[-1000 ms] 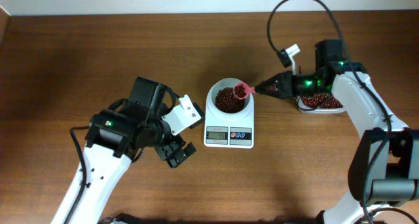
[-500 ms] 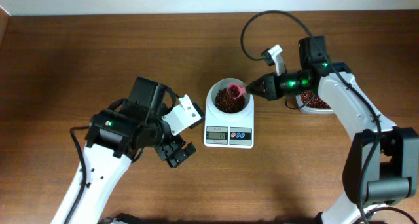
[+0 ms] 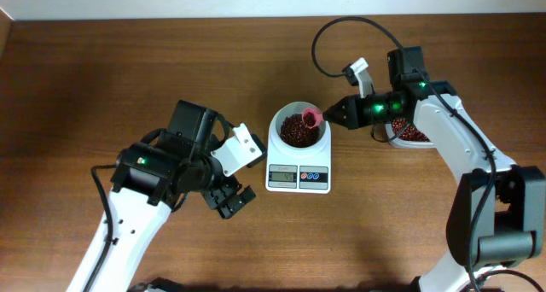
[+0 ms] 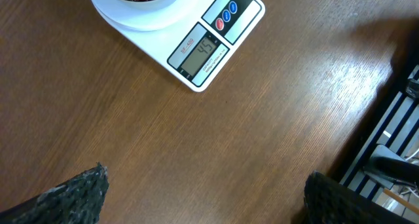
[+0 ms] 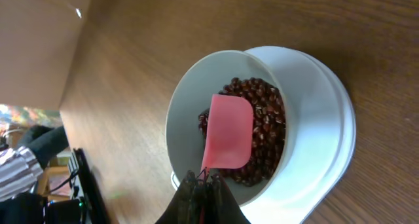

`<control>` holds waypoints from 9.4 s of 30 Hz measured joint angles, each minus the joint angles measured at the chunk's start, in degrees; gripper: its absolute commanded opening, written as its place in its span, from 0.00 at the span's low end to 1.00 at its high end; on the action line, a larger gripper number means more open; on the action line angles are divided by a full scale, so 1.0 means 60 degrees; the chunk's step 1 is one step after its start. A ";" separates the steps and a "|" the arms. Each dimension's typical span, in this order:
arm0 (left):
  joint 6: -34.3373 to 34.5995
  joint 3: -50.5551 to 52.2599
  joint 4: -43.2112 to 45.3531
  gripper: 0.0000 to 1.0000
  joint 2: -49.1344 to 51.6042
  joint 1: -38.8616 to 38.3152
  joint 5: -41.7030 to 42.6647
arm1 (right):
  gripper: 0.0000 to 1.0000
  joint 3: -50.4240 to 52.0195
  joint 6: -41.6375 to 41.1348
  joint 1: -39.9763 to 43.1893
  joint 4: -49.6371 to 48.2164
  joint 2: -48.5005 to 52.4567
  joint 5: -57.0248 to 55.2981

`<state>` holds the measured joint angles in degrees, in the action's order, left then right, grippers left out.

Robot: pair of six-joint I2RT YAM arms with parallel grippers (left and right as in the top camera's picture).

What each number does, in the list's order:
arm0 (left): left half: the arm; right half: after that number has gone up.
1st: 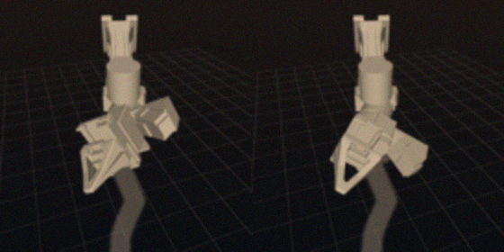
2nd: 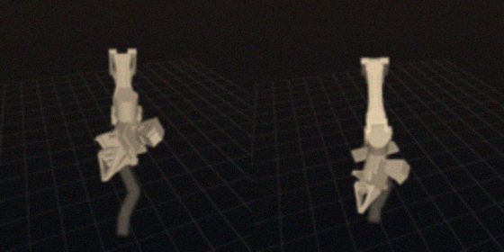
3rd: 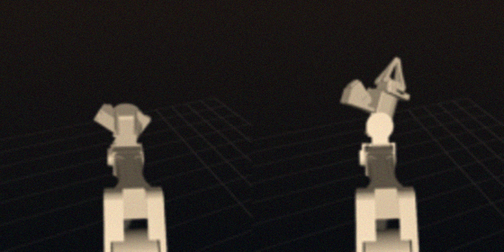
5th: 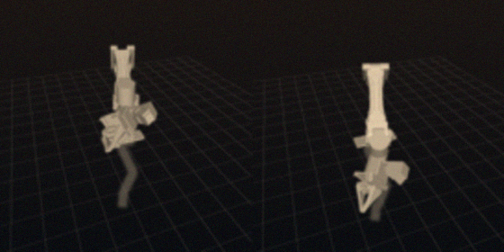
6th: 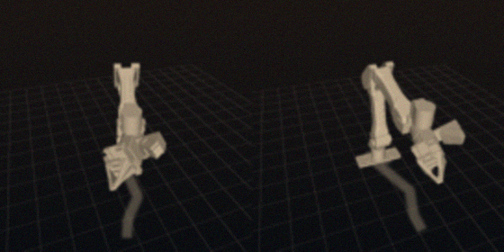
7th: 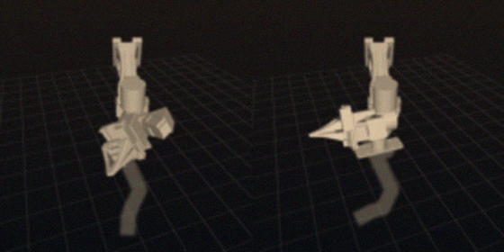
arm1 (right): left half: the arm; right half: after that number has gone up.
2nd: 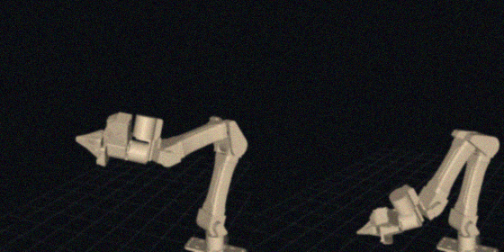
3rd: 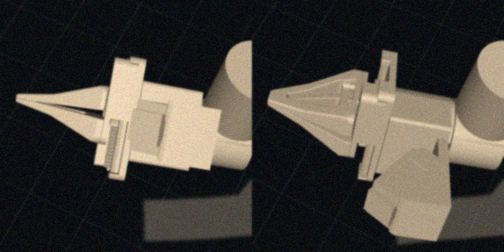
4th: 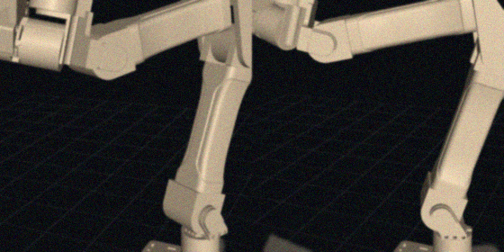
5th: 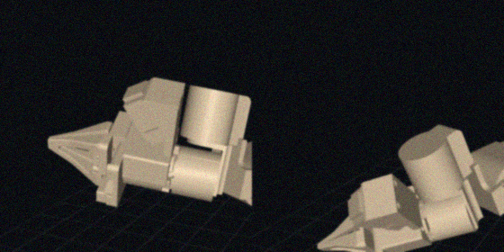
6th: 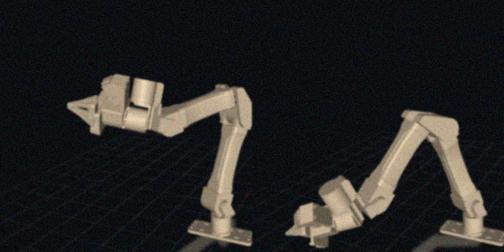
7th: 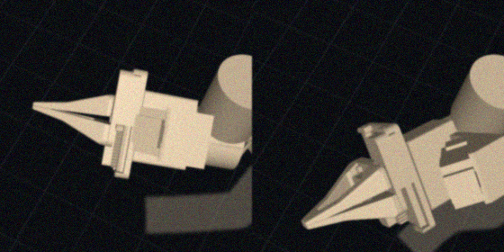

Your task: Scoop and weigh 50g on scale

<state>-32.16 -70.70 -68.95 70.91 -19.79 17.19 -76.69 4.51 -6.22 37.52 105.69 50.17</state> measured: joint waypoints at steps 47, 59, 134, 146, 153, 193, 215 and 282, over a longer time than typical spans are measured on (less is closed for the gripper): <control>0.0000 0.0000 0.0000 0.99 0.0000 0.0000 0.0000 | 0.04 0.0000 0.0317 -0.0018 -0.0237 0.0000 0.0430; 0.0000 0.0000 0.0000 0.99 0.0000 0.0000 0.0000 | 0.04 0.0000 0.0368 -0.0029 -0.0248 0.0000 0.0321; 0.0000 0.0000 0.0000 0.99 0.0000 0.0000 0.0000 | 0.04 0.0000 0.0237 -0.0036 -0.0127 0.0000 0.0182; 0.0000 0.0000 0.0000 0.99 0.0000 0.0000 0.0000 | 0.04 0.0000 0.0244 -0.0036 -0.0193 0.0000 0.0328; 0.0000 0.0000 0.0000 0.99 0.0000 0.0000 0.0000 | 0.04 0.0000 0.0484 -0.0036 -0.0146 -0.0004 0.0546; 0.0000 0.0000 0.0000 0.99 0.0000 0.0000 0.0000 | 0.04 0.0000 0.0452 -0.0033 -0.0197 -0.0015 0.1614; 0.0004 0.0000 -0.0004 0.99 0.0000 0.0000 0.0000 | 0.04 0.0000 0.1213 0.4994 0.3067 -0.0015 0.2943; 0.0000 0.0000 -0.0007 0.99 0.0000 0.0000 0.0000 | 0.04 -0.0838 -0.0973 0.3632 0.5963 -1.0539 -0.8451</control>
<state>-32.16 -70.70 -68.99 70.91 -19.79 17.19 -81.71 -1.32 15.57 73.30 42.46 -0.54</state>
